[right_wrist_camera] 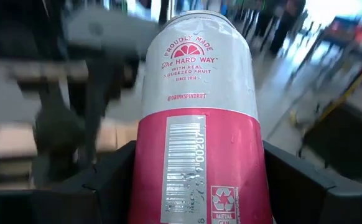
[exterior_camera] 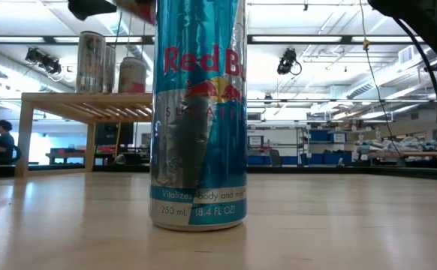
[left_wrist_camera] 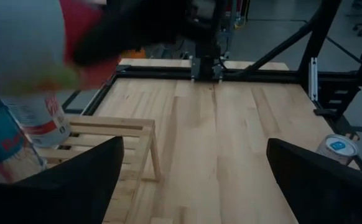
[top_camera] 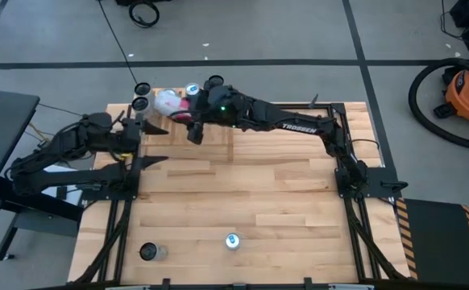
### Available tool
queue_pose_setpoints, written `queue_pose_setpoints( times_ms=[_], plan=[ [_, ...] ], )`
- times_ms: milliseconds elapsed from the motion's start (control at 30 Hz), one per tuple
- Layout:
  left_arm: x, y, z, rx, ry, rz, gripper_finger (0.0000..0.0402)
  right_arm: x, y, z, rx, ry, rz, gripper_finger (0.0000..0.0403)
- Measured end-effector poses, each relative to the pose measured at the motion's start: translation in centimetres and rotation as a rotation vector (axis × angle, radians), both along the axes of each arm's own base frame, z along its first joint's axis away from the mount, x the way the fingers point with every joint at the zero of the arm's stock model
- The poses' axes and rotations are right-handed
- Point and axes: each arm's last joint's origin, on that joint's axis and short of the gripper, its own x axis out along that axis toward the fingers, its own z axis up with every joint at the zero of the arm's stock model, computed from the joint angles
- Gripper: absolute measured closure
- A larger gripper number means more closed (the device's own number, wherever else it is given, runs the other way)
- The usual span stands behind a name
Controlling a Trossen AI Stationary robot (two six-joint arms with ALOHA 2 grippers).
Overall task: Place canned beverage on shelf
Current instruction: Put the pink white soda can on the shelf aligned with the other pink white soda can
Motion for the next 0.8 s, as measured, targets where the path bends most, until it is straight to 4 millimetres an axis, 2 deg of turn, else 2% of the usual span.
queue_pose_setpoints(
  times_ms=[133, 267, 467, 633, 800],
  plan=[
    [-0.6, -0.2, 0.2, 0.006, -0.022, 0.001, 0.0005, 0.3, 0.3, 1.4, -0.046, -0.133, 0.004, 0.011],
    [-1.2, -0.4, 0.2, 0.009, -0.032, 0.001, 0.0005, -0.4, 0.2, 2.2, -0.122, -0.12, -0.082, 0.011],
    [-1.8, -0.5, 0.1, 0.001, -0.028, 0.003, 0.0005, -3.2, -1.0, 4.9, -0.125, -0.13, -0.117, 0.011],
    [-1.7, -0.5, 0.1, 0.0, -0.028, 0.004, 0.0005, -5.3, -2.5, 6.1, -0.144, -0.075, -0.148, 0.011],
    [-1.7, -0.5, 0.1, -0.003, -0.029, 0.005, 0.0005, -8.4, -4.1, 8.7, -0.148, -0.12, -0.156, 0.011]
  ],
)
